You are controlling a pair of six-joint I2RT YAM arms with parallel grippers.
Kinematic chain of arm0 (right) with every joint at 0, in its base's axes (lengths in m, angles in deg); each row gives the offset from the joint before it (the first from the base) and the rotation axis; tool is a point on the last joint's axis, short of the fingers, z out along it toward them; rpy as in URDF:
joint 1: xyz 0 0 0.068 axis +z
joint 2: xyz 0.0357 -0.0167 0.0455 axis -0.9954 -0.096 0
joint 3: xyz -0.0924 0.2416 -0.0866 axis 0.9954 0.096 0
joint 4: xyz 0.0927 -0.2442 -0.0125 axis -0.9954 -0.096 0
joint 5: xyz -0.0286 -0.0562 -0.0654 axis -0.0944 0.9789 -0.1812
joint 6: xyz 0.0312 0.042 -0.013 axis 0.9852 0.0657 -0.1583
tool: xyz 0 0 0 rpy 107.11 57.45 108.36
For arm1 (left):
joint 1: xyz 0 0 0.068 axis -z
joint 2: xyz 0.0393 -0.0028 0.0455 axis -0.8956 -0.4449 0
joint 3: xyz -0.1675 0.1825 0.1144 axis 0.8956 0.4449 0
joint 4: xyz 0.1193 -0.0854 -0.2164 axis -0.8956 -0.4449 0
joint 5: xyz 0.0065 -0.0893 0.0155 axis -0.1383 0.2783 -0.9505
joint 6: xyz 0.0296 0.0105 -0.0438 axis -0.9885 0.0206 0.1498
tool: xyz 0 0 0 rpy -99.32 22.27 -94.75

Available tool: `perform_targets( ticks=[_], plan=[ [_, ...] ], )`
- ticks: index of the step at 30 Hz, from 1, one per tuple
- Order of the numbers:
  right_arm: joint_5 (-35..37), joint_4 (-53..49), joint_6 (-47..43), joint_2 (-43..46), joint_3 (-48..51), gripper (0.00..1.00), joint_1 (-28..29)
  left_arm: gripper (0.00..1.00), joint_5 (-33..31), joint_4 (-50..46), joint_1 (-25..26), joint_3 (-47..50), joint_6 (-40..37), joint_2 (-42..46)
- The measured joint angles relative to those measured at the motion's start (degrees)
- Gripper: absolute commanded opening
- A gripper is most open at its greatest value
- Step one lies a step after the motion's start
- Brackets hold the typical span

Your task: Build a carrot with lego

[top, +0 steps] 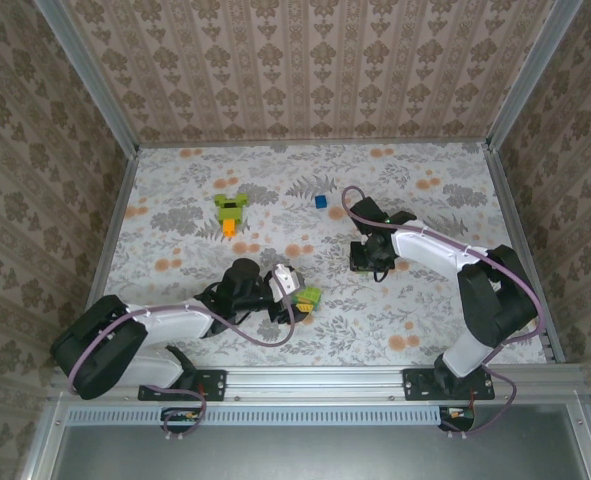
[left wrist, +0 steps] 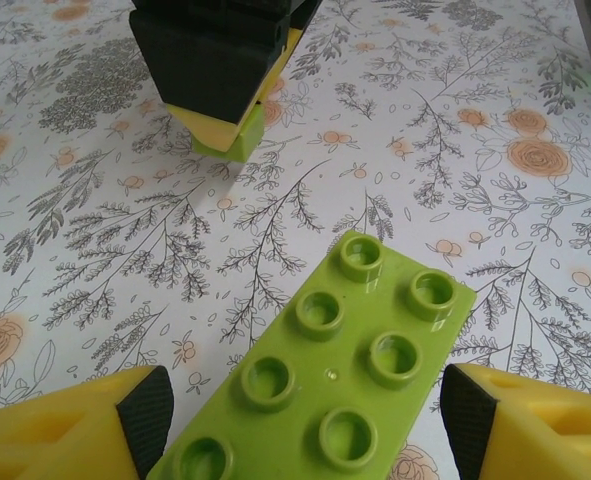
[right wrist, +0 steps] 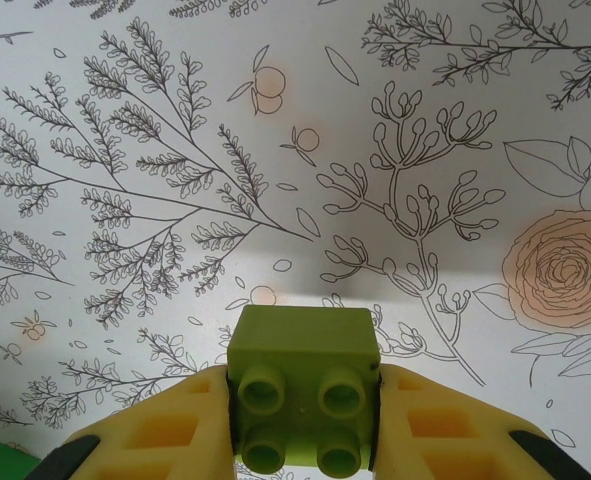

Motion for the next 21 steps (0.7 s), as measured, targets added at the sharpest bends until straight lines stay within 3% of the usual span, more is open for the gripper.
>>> perform_targets(
  ticks=[12,21],
  plan=[
    [0.0,0.0,0.0,-0.1,-0.1,0.29,0.5,0.75,0.4,-0.4,0.2,0.0,0.9,0.6],
    [0.0,0.0,0.0,-0.9,-0.1,0.28,0.9,0.7,0.4,-0.5,1.6,0.5,1.9,3.0]
  ],
)
